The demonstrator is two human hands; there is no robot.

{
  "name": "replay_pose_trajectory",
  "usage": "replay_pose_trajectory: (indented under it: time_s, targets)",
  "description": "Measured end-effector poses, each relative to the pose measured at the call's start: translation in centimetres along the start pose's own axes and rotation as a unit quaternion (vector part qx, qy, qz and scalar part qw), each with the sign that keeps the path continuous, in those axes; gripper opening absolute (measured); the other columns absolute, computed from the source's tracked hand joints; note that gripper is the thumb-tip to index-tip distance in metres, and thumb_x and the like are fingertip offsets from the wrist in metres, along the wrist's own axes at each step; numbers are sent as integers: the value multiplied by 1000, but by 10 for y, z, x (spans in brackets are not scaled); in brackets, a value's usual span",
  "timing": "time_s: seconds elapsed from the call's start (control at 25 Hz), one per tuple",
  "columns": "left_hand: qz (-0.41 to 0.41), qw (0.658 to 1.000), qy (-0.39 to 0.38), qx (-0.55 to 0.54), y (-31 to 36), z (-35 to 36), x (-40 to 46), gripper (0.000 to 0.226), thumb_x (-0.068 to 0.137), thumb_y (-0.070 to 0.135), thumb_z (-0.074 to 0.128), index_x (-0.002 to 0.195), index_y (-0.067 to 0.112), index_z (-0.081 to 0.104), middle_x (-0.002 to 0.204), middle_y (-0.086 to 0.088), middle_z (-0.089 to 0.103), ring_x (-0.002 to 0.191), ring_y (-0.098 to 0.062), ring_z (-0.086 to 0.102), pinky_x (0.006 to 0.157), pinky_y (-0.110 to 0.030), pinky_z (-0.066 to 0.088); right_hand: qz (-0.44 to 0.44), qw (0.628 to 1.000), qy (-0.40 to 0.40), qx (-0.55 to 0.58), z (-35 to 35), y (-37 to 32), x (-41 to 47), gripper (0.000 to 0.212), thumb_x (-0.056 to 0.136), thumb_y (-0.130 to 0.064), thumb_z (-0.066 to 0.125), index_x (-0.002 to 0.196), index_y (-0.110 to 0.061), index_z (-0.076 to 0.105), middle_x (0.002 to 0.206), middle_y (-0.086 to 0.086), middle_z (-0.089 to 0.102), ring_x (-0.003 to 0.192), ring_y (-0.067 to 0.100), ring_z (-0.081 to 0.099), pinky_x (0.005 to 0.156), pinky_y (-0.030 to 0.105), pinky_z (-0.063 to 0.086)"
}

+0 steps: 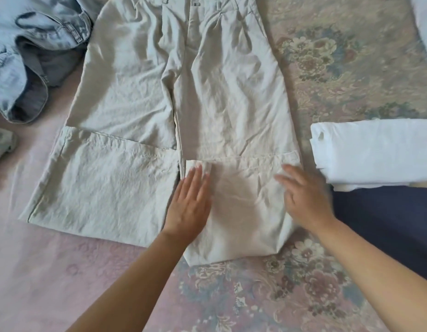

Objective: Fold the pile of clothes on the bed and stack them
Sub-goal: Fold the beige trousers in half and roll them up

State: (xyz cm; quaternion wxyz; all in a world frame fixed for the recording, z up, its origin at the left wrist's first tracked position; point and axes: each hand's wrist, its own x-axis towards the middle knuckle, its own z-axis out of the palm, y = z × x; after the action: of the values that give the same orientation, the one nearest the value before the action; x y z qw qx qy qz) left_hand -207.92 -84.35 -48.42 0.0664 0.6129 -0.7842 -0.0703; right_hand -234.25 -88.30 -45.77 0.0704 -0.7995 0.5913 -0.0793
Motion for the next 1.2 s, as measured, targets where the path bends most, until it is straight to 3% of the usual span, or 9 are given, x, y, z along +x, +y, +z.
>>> replay_pose_trajectory:
  time_s: [0.16, 0.36, 0.56, 0.68, 0.76, 0.84, 0.92, 1.04, 1.2]
  targets:
    - [-173, 983, 2, -53, -14, -3, 52, 49, 74, -2, 72, 120, -2, 55, 101, -26, 57, 74, -37, 60, 60, -37, 54, 257, 956, -113, -83, -1, -12, 53, 45, 95, -5, 42, 139, -4, 31, 132, 20, 44, 118, 35, 45, 90, 43, 40]
    - [-215, 972, -84, -41, -23, -11, 73, 16, 95, 14, 56, 106, 2, 57, 118, -17, 42, 102, -28, 48, 69, -30, 51, 245, 954, -131, -117, 8, 2, 73, 36, 89, 9, 39, 124, 1, 39, 119, 23, 48, 105, 36, 48, 68, 39, 34]
    - [-215, 974, -37, 61, -38, -6, 77, 42, 49, -11, 81, 82, 2, 60, 86, -18, 56, 66, -31, 57, 46, -28, 42, 215, 975, -33, -36, 19, 13, 70, 41, 85, 13, 41, 126, 7, 45, 110, 30, 49, 90, 43, 51, 57, 36, 31]
    - [-204, 974, -14, 101, -44, -3, 78, 41, 51, -1, 84, 84, 9, 61, 87, -13, 58, 67, -26, 58, 52, -29, 43, 211, 976, -47, -20, 28, 18, 68, 42, 84, 13, 46, 125, 6, 47, 108, 30, 48, 85, 44, 52, 52, 40, 40]
    - [-165, 974, 55, 143, -37, 0, 76, 44, 61, 5, 79, 102, 7, 60, 110, -17, 59, 94, -30, 59, 77, -38, 47, 238, 969, -64, -13, 28, 13, 70, 52, 83, 15, 47, 133, 3, 42, 117, 31, 44, 86, 45, 53, 55, 44, 44]
    - [-55, 988, 75, 119, -4, 6, 58, 61, 76, 17, 71, 130, 2, 47, 139, -22, 39, 128, -36, 39, 109, -50, 26, 210, 976, -30, -55, 27, 5, 71, 57, 81, 13, 52, 136, 2, 41, 126, 33, 43, 89, 44, 56, 60, 44, 48]
    - [22, 997, 23, 72, 34, 13, 31, 68, 88, 35, 56, 146, 9, 29, 154, -15, 19, 141, -37, 19, 115, -58, 6, 96, 990, -24, -105, 35, -11, 59, 50, 85, -4, 51, 135, -3, 47, 131, 30, 44, 104, 44, 54, 76, 49, 50]
    - [-14, 995, -70, 71, 22, 34, 17, 64, 93, 58, 27, 150, 28, 23, 158, -10, 14, 144, -36, 13, 110, -66, -3, -22, 974, -207, -89, 53, -16, 41, 58, 96, -47, 25, 150, -30, 15, 157, 10, 13, 142, 36, 16, 106, 63, 17]
    - [-46, 981, -167, 82, -16, 41, 37, 71, 88, 67, 8, 151, 36, 2, 156, -23, -7, 145, -33, -14, 113, -52, -14, 36, 939, -315, -130, 63, 9, 42, 63, 77, -71, -21, 133, -47, -39, 146, -7, -45, 136, 26, -39, 103, 63, -23]
